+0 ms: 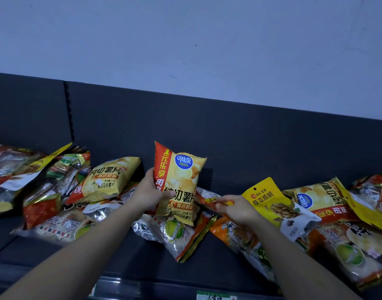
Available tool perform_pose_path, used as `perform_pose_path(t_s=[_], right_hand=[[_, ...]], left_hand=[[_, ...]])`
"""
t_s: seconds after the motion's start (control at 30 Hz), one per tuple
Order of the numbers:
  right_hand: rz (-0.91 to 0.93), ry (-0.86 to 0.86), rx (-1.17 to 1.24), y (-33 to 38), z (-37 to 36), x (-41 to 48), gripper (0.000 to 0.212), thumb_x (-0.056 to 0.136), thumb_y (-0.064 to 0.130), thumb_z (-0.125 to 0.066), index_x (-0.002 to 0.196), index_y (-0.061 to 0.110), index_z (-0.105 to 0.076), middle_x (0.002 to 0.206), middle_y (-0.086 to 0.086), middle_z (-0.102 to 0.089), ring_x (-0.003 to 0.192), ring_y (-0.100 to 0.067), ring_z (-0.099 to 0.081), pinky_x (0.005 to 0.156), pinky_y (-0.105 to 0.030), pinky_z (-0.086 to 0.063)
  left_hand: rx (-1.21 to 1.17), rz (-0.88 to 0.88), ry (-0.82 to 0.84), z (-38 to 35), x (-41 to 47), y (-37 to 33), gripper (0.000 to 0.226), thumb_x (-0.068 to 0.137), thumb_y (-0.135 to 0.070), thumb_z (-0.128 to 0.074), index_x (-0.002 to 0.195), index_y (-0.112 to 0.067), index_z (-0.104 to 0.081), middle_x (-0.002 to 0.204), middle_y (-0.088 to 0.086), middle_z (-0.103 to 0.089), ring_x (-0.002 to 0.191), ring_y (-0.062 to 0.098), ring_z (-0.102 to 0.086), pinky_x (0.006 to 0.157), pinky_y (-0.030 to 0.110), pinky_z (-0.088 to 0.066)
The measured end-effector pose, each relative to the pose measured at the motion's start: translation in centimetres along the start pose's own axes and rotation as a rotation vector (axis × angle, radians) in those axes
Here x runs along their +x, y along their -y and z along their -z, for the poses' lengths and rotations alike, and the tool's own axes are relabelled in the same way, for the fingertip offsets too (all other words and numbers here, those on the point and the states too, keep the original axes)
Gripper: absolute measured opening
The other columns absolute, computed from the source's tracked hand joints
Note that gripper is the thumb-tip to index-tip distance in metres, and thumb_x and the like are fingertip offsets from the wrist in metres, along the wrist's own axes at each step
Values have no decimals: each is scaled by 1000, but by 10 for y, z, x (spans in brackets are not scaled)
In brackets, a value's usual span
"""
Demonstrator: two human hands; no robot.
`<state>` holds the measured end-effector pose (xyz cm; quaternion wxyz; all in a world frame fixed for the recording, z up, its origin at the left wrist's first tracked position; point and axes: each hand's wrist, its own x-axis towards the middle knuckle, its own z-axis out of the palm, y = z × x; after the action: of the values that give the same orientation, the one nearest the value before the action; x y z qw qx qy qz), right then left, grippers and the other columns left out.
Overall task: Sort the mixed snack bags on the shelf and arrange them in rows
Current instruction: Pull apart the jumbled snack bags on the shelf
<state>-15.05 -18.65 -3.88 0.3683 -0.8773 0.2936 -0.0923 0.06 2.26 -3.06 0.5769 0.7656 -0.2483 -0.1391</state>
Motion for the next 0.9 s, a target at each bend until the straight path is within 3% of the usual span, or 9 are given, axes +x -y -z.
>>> perform_pose_path(t_s=[0.07, 0.13, 0.23, 0.3, 0.5, 0.6, 0.67, 0.77, 0.9], right_hand=[[-26, 131, -117, -4, -1, -1, 51, 86, 19, -65, 134, 23, -49, 128, 0, -53, 100, -19, -56, 69, -24, -45], [-27, 198, -287, -9, 1, -3, 56, 83, 10, -61, 133, 19, -41, 128, -4, -45, 96, -20, -51, 59, -22, -41], [48, 74, -494, -20, 4, -3, 33, 83, 2, -54, 111, 17, -47, 114, -6, -51, 97, -22, -55, 65, -29, -42], [62, -127, -517, -27, 6, -4, 15, 87, 8, -53, 93, 22, -53, 93, -2, -61, 83, -23, -60, 55, -30, -39], [161, -673, -131, 3, 8, -9, 12, 94, 25, -60, 96, 25, -72, 77, 1, -70, 69, -24, -62, 48, -26, -36], [249, -847, -9, 43, 18, -10, 14, 91, 24, -64, 99, 24, -76, 85, -3, -74, 79, -28, -66, 65, -34, -50], [303, -905, 78, 70, 25, -13, 16, 88, 19, -66, 99, 23, -77, 91, -4, -75, 85, -29, -67, 79, -42, -53], [397, -940, 154, 107, 27, -20, 21, 85, 14, -64, 99, 22, -77, 95, -3, -75, 89, -28, -67, 85, -44, -52], [491, -941, 163, 156, 12, -29, 29, 81, 8, -60, 100, 21, -77, 98, 0, -75, 91, -25, -65, 87, -45, -49]], left_hand=[[12, 6, -8, -1, -3, 2, 85, 71, -15, -84, 138, -23, -33, 113, -3, -63, 103, 19, -62, 87, 38, -51], [23, 11, -23, -2, -6, 4, 83, 70, -15, -84, 136, -22, -34, 113, -2, -63, 104, 20, -61, 91, 43, -51], [28, 10, -38, -4, -9, 3, 83, 70, -15, -85, 136, -22, -35, 114, -1, -62, 106, 22, -61, 94, 46, -49], [6, 6, -38, -5, -12, 3, 84, 69, -12, -85, 136, -21, -35, 115, 0, -62, 107, 22, -60, 95, 46, -50], [-49, -42, -61, 1, -21, -2, 83, 68, -17, -86, 134, -24, -37, 114, -3, -64, 105, 18, -63, 93, 46, -52], [-56, -66, -86, 10, -27, -12, 75, 68, -19, -86, 127, -28, -41, 111, -5, -66, 101, 16, -64, 90, 41, -53], [-67, -87, -115, 18, -31, -20, 71, 70, -20, -85, 127, -26, -43, 107, -7, -66, 98, 15, -65, 80, 33, -52], [-128, -121, -173, 38, -40, -33, 62, 75, -18, -80, 122, -27, -41, 102, -8, -64, 93, 11, -63, 69, 24, -46], [-141, -142, -222, 78, -50, -41, 68, 76, -18, -80, 129, -24, -39, 106, -6, -64, 96, 13, -64, 81, 32, -51]])
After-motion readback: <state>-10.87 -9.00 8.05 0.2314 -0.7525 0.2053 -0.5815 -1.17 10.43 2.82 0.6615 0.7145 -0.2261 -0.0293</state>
